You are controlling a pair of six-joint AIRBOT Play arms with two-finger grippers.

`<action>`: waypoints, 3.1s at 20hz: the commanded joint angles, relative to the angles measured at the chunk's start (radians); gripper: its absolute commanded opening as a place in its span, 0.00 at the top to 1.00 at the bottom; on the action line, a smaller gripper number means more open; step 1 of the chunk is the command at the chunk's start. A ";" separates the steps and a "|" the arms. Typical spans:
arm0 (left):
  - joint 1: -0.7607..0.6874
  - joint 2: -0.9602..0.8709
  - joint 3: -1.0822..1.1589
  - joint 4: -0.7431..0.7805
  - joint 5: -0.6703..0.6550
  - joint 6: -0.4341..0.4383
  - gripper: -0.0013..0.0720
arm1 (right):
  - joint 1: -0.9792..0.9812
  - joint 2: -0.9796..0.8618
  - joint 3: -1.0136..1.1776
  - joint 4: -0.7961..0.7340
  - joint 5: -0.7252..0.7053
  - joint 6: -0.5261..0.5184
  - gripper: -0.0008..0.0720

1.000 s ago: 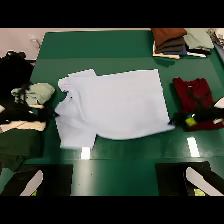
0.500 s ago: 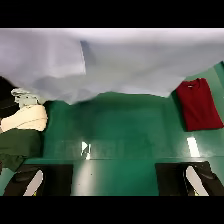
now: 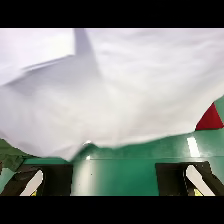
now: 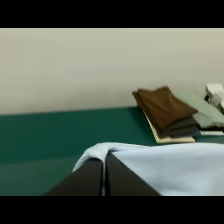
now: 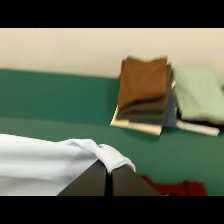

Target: Fold the shirts.

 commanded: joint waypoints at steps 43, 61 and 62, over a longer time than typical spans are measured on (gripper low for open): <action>-0.144 0.002 -1.368 0.260 -0.091 -0.093 0.25 | 0.316 -0.150 -0.890 -0.116 -0.108 0.022 0.69; -0.144 0.156 -1.640 -0.053 0.087 -0.101 0.78 | 0.318 -0.113 -0.924 -0.119 -0.105 0.022 0.69; -0.144 0.156 -1.640 -0.060 0.091 -0.085 0.95 | 0.309 -0.113 -0.924 -0.119 -0.094 0.022 0.69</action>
